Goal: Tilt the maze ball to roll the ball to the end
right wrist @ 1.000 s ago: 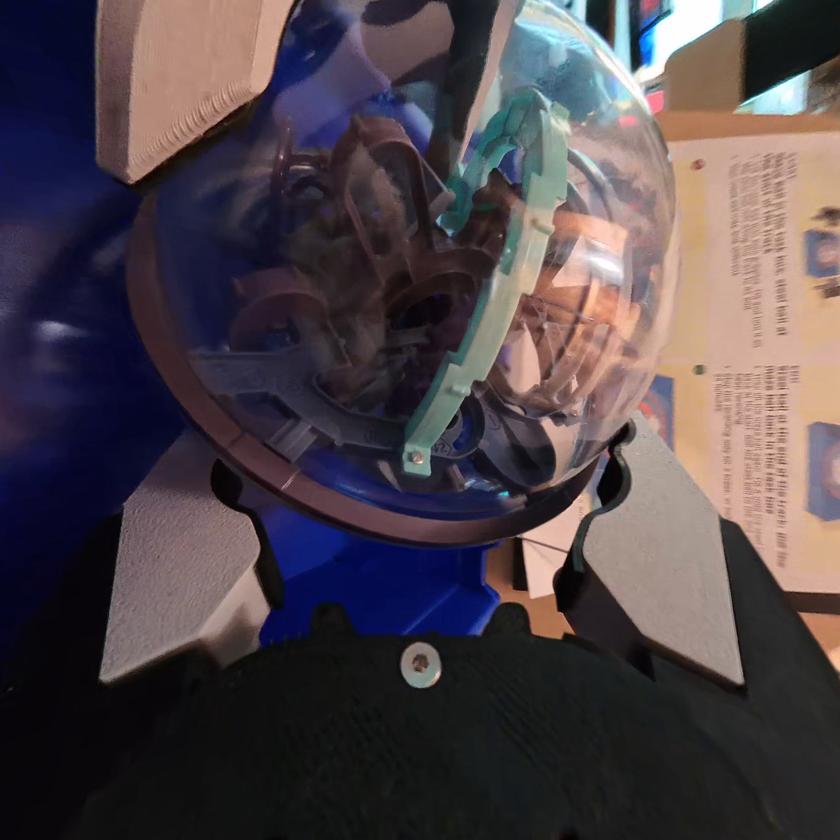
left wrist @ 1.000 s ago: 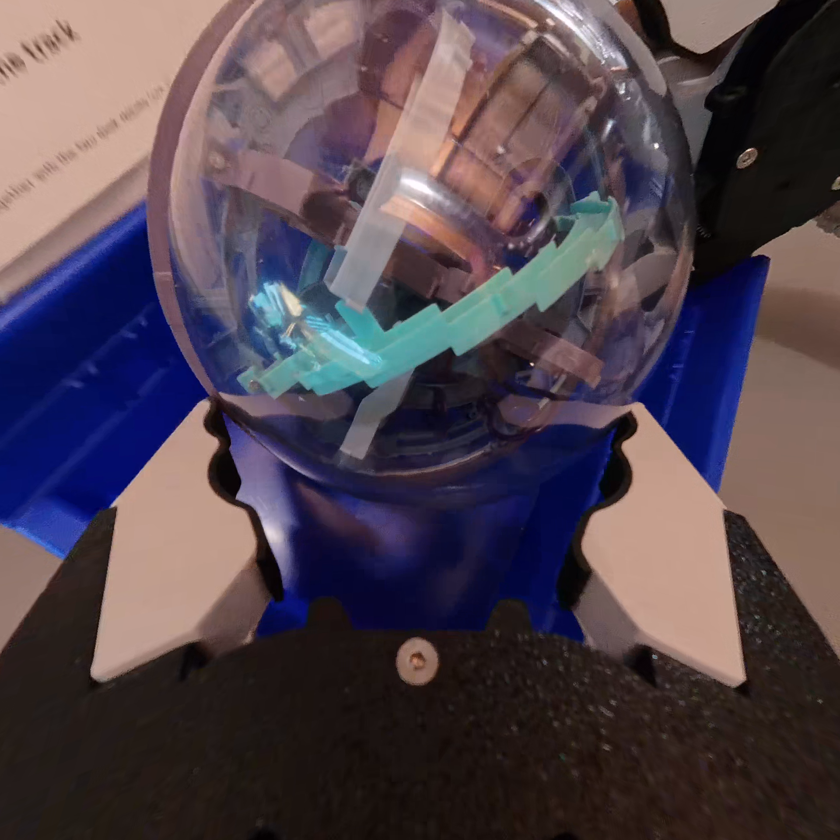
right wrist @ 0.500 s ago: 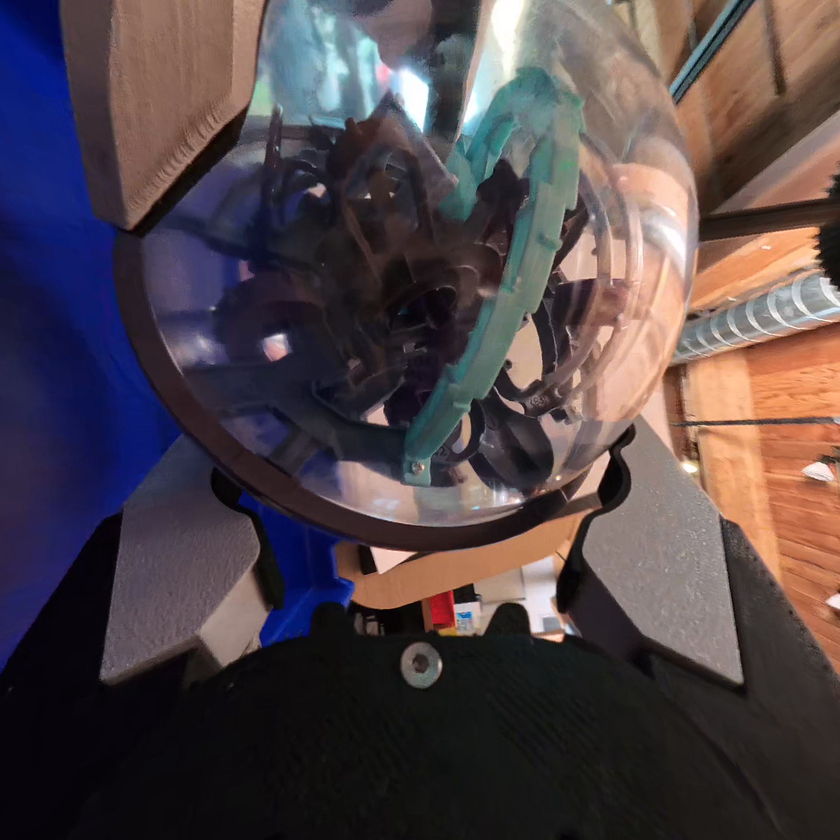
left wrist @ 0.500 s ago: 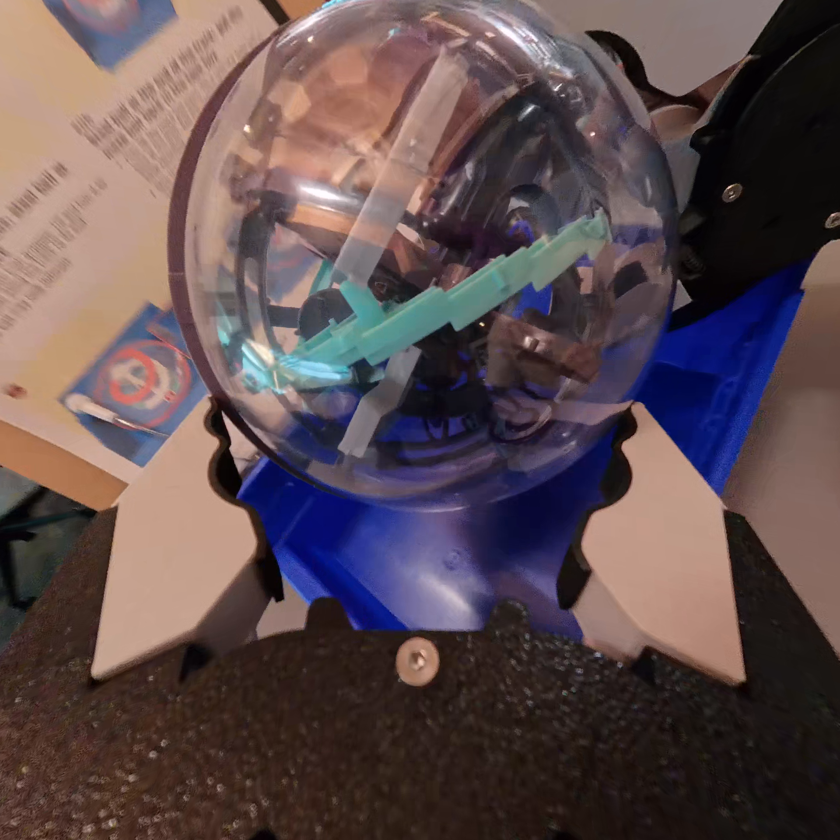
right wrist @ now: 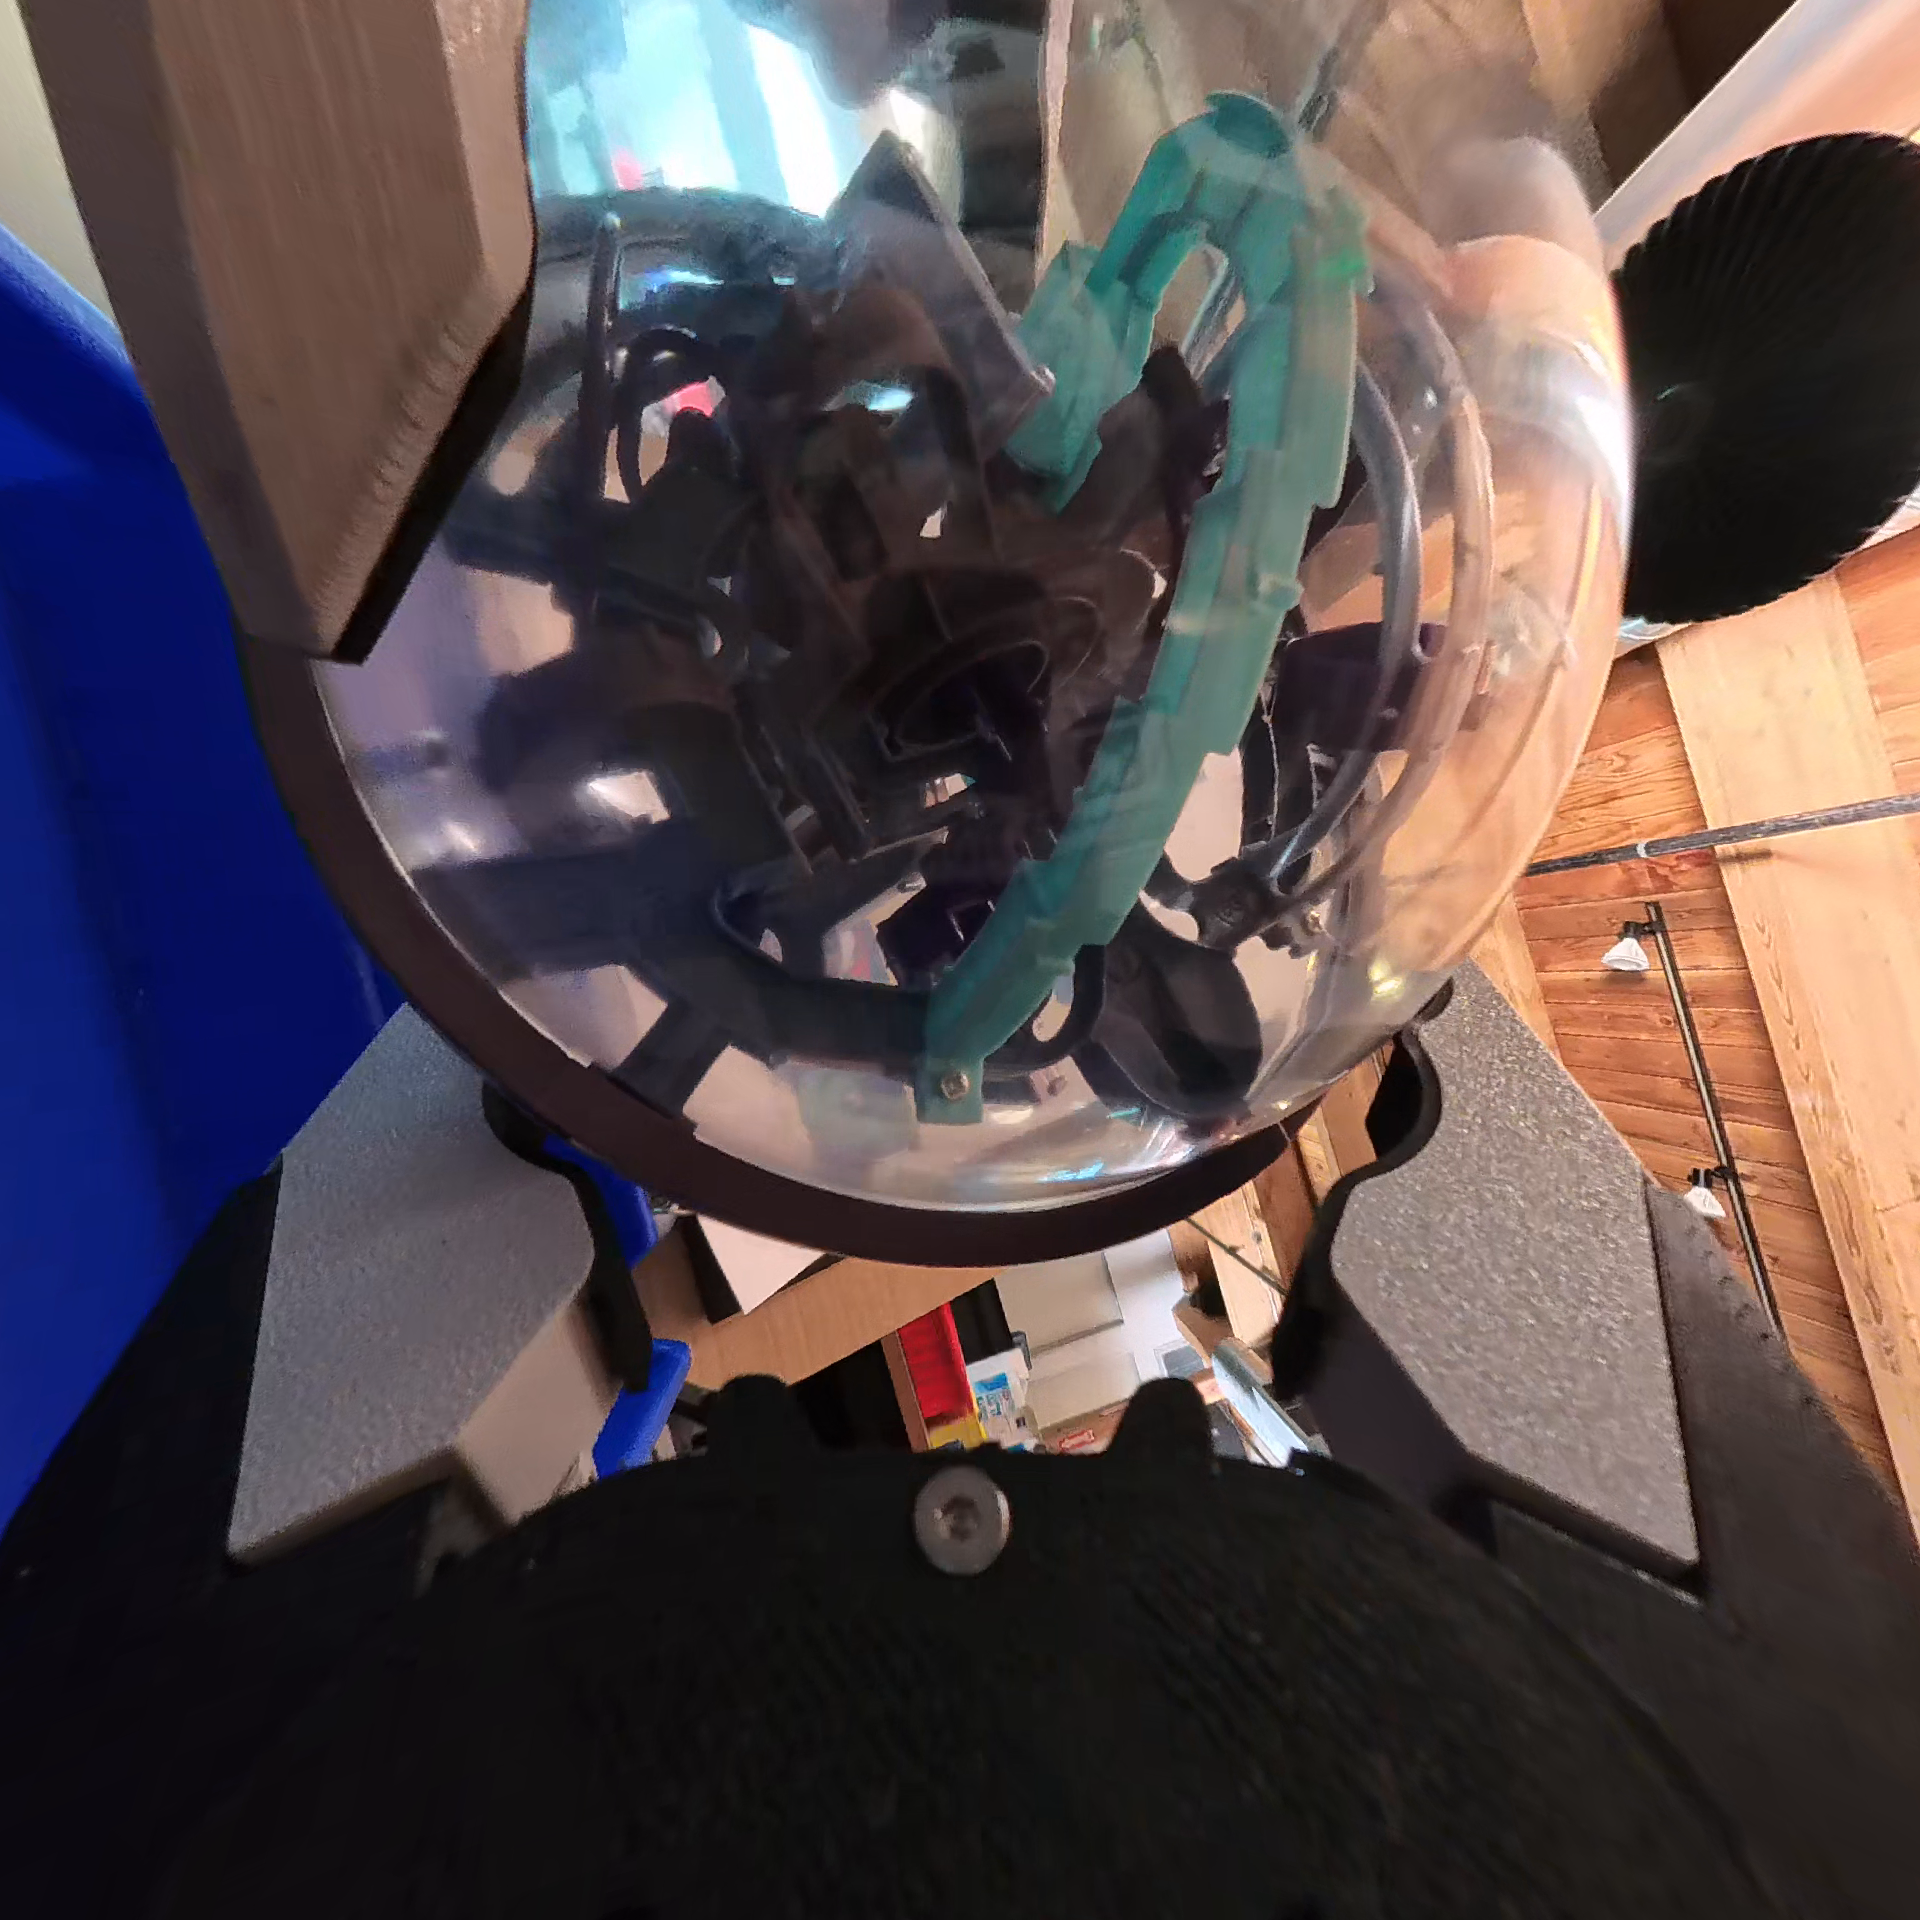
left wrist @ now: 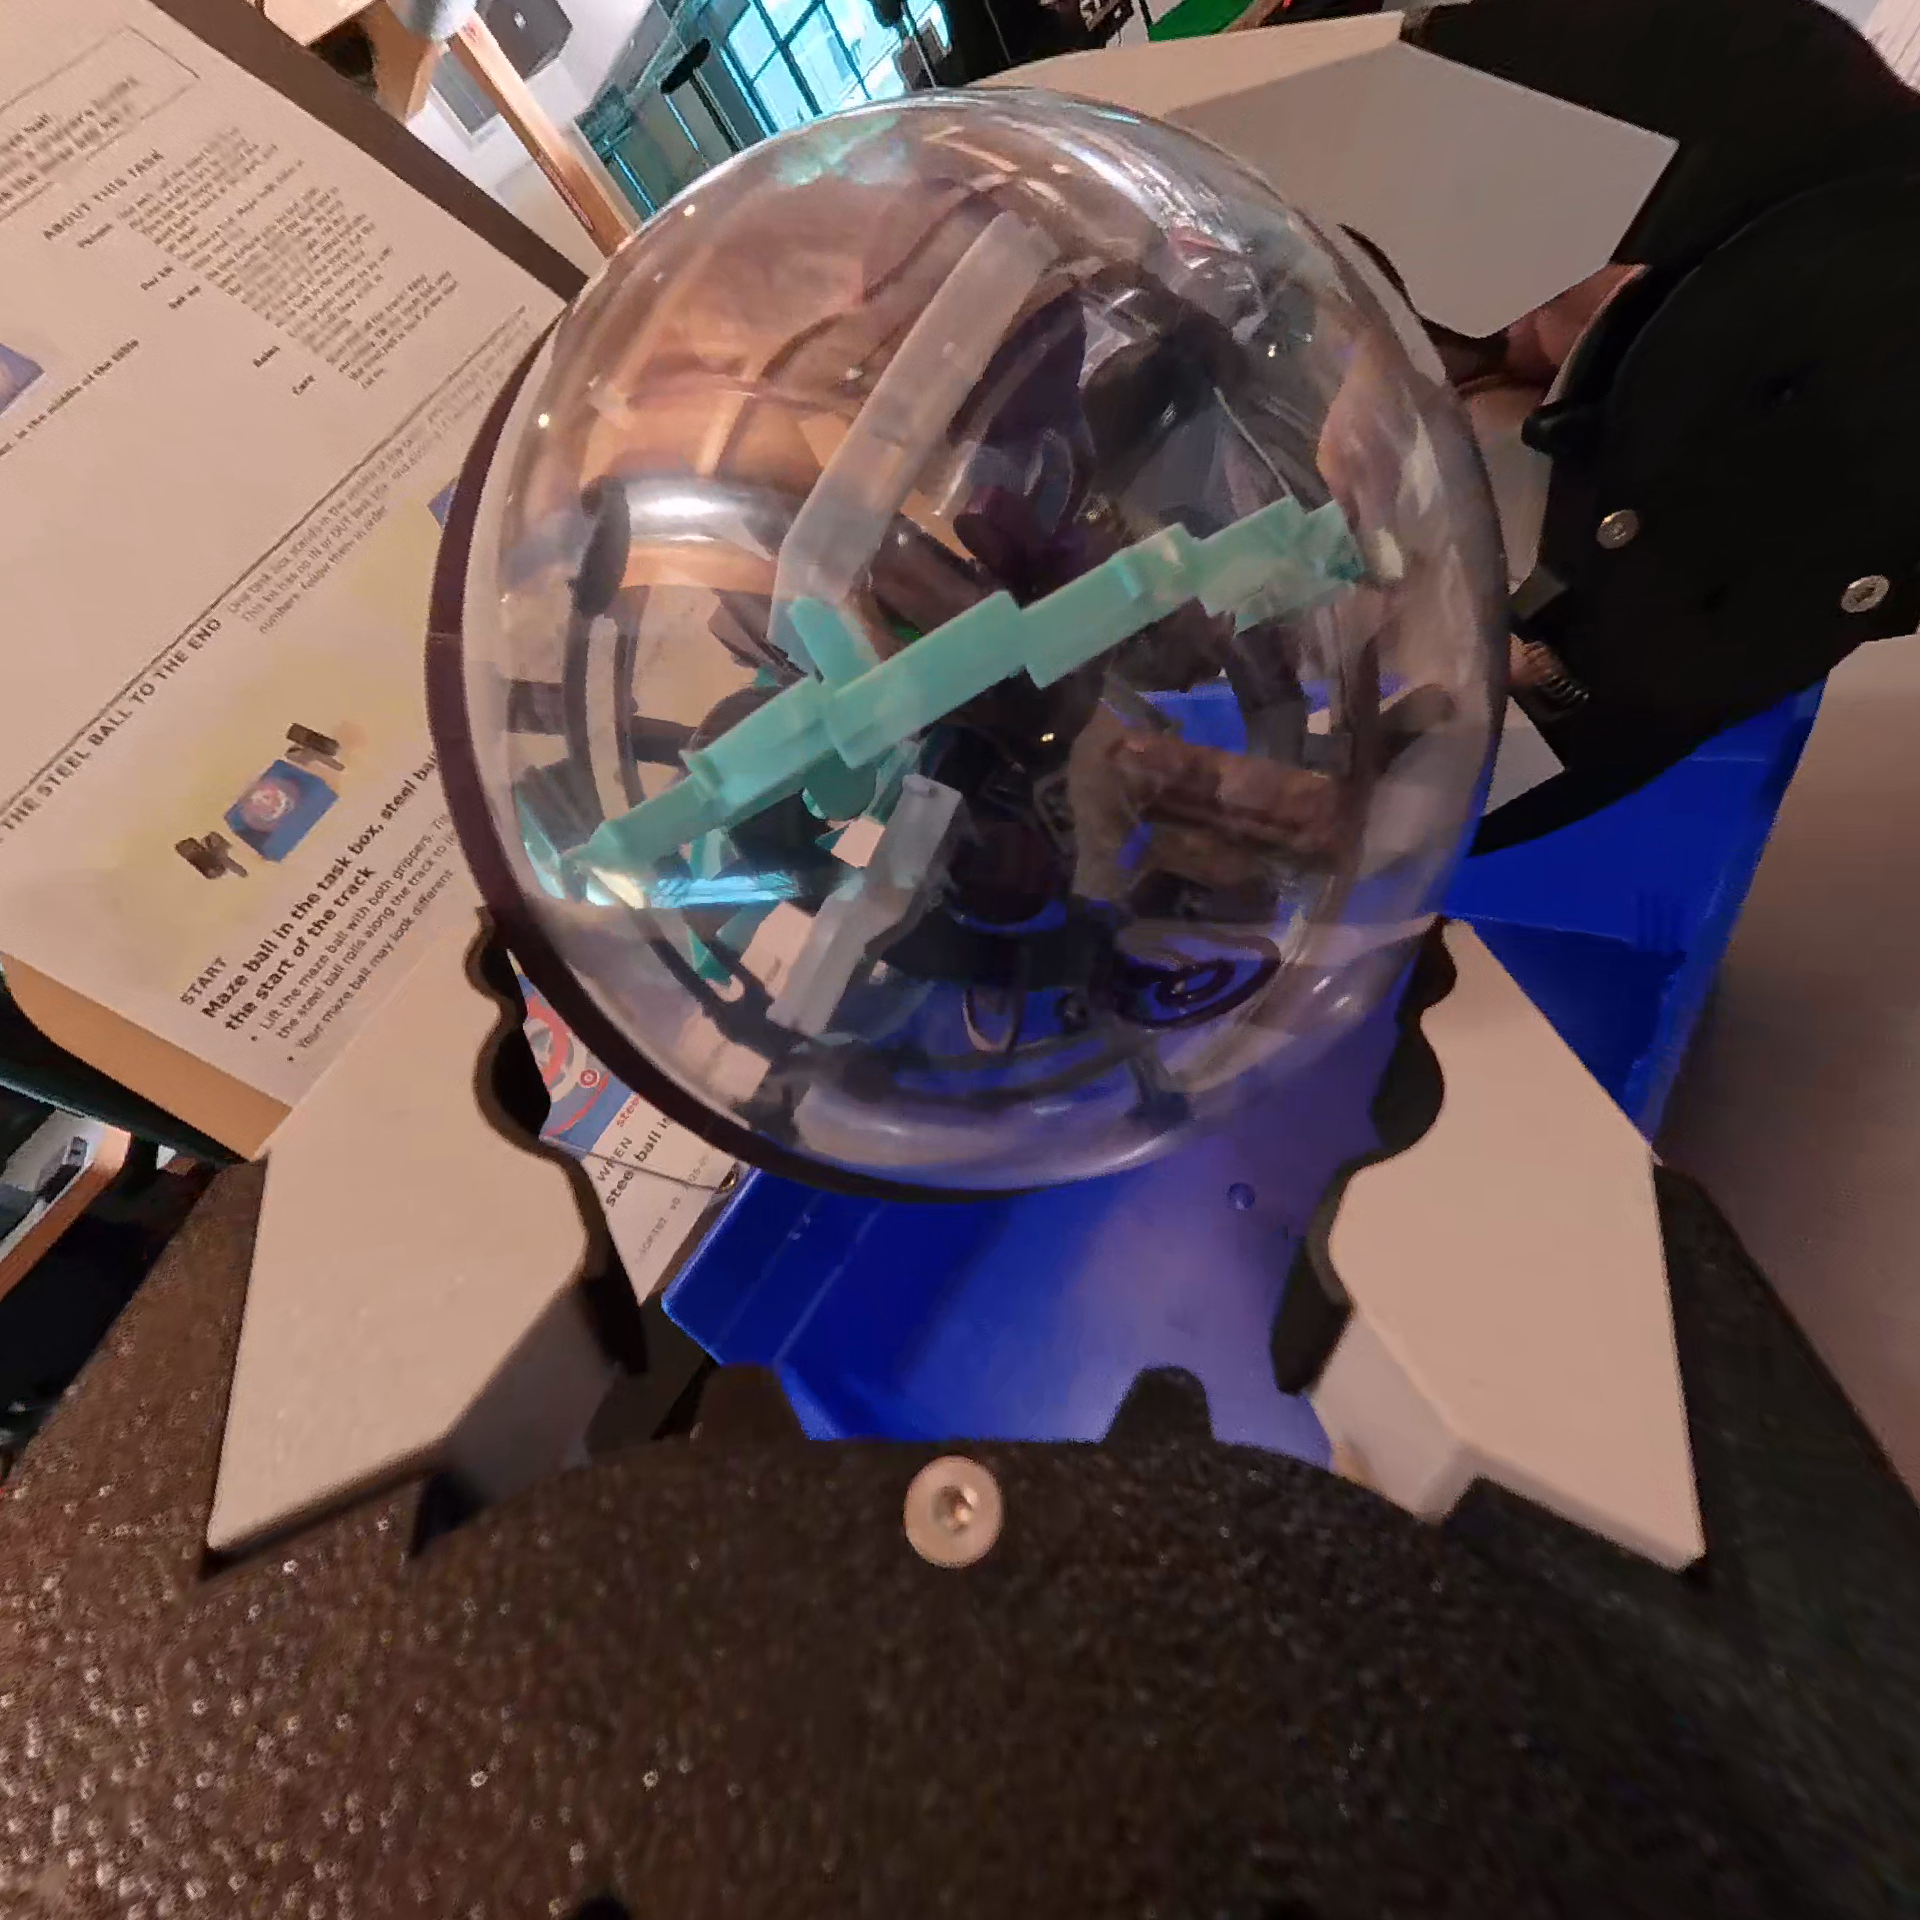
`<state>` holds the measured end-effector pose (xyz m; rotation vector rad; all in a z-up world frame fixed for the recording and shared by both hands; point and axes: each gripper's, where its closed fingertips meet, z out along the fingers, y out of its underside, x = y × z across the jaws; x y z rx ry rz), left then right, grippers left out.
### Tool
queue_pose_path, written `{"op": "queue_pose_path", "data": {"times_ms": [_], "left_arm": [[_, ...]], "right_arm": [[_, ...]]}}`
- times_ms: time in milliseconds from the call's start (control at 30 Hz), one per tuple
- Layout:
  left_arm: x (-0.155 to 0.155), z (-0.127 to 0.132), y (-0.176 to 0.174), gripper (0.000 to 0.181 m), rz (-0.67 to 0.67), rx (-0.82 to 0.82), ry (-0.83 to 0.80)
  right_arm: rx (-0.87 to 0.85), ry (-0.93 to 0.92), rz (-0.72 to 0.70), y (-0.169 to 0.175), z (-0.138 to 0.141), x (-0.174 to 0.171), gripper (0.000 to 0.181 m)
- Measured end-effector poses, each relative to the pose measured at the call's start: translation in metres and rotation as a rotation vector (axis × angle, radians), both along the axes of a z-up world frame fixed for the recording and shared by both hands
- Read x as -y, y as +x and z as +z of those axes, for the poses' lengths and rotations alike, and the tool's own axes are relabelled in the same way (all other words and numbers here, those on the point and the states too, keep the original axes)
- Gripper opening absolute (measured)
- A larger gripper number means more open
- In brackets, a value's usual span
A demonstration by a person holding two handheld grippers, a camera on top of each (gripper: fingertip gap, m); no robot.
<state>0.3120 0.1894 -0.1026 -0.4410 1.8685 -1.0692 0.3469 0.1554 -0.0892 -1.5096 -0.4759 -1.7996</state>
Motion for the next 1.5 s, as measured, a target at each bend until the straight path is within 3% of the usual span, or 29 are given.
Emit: {"op": "queue_pose_path", "data": {"times_ms": [400,567,867,1033,1133,1200,1400,1500], "left_arm": [[0.005,-0.005,0.001,0.158,-0.023,-0.149,-0.145],[0.010,0.006,0.002,0.158,-0.010,-0.073,-0.192],[0.035,0.062,-0.021,0.157,-0.078,0.279,-0.171],[0.044,0.105,-0.052,0.157,-0.140,0.484,-0.300],[0.040,0.129,-0.067,0.147,-0.208,0.487,-0.460],[0.040,0.141,-0.081,0.123,-0.313,0.467,-0.563],[0.025,0.159,-0.091,0.118,-0.418,0.394,-0.751],[0.010,0.172,-0.099,0.127,-0.454,0.383,-0.906]], "right_arm": [[-0.379,0.062,0.082,0.003,-0.032,-0.007,0.158],[-0.379,0.123,0.089,-0.001,-0.029,-0.007,0.158],[-0.254,0.299,0.151,-0.013,0.014,0.006,0.158],[-0.144,0.424,0.259,-0.038,0.048,0.013,0.157],[-0.084,0.424,0.316,-0.052,0.060,0.014,0.158],[-0.067,0.435,0.372,-0.062,0.070,0.012,0.158],[-0.128,0.483,0.561,-0.090,0.095,0.007,0.158],[-0.171,0.519,0.634,-0.102,0.104,0.010,0.158]]}}
